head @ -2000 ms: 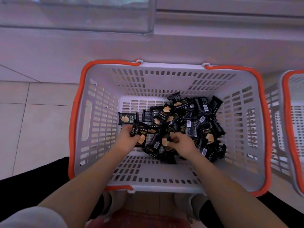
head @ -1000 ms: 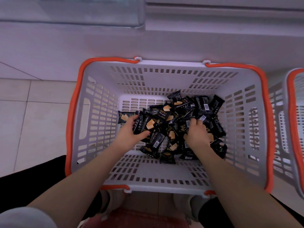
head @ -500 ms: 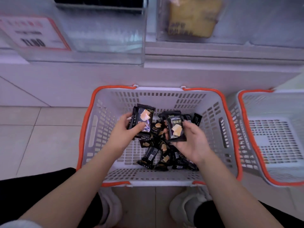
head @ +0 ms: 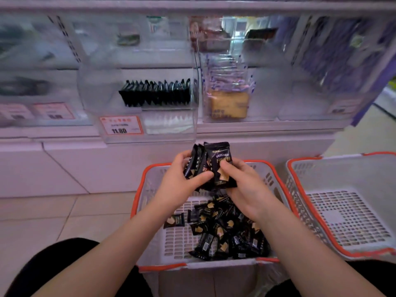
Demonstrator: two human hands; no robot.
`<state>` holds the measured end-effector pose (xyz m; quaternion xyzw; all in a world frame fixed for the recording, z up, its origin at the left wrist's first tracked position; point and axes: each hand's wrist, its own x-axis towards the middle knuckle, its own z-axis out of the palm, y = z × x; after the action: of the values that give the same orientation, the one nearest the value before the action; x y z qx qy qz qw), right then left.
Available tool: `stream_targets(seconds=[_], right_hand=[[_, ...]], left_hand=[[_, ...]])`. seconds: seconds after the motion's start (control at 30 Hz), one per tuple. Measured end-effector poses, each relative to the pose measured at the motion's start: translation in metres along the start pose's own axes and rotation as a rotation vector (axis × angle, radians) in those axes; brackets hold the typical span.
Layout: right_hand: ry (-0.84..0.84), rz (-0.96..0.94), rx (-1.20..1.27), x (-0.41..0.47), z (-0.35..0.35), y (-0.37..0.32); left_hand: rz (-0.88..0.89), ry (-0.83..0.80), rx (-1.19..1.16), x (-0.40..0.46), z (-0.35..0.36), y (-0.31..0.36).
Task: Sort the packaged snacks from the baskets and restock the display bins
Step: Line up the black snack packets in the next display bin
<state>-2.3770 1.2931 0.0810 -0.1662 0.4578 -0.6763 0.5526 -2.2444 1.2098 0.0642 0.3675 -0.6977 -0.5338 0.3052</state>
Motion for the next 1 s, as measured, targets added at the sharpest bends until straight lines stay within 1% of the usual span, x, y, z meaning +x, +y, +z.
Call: stream_targets(seconds=[0.07,0.2,0.37,0.43,0.53,0.6,0.63,0.67,0.73,0.8,0.87,0.93,1.0], right_hand=[[0.023,-0.017,-0.028,-0.006,0.006,0.000],[-0.003,0.020,-0.082,-0.013,0.009,0.003],[0.000,0.067,0.066,-0.016,0.011,0.006],[-0.042,0.038,0.078,-0.016,0.013,0.007],[-0.041,0.021,0.110,-0.011,0.015,0.005],[-0.038,0.034,0.095,-0.006,0.013,-0.001],[-0.042,0.028,0.044,-0.005,0.012,-0.006],[-0.049,0.005,-0.048,-0.004,0.009,-0.012],[-0.094,-0.075,-0.331,-0.004,0.002,-0.029],[-0.224,-0.165,-0.681,-0.004,-0.002,-0.048],[-0.363,-0.238,-1.076,-0.002,0.002,-0.063],[-0.464,-0.319,-1.438,0.005,0.010,-0.070],[-0.540,-0.370,-1.624,0.012,0.019,-0.071]], left_hand=[[0.007,-0.004,-0.006,-0.007,-0.003,0.005],[-0.073,0.018,-0.197,-0.015,-0.005,0.012],[-0.118,-0.003,-0.302,-0.012,-0.003,0.019],[-0.156,-0.045,-0.368,-0.007,-0.003,0.024],[-0.203,-0.139,-0.428,0.002,-0.006,0.028],[-0.206,-0.156,-0.425,0.008,-0.010,0.027],[-0.204,-0.149,-0.416,0.012,-0.013,0.026],[-0.214,-0.125,-0.403,0.016,-0.017,0.025],[-0.272,-0.046,-0.375,0.025,-0.026,0.024],[-0.305,-0.039,-0.325,0.033,-0.036,0.025],[-0.289,-0.118,-0.187,0.037,-0.044,0.026],[-0.250,-0.226,-0.058,0.038,-0.046,0.025],[-0.242,-0.314,-0.003,0.036,-0.044,0.025]])
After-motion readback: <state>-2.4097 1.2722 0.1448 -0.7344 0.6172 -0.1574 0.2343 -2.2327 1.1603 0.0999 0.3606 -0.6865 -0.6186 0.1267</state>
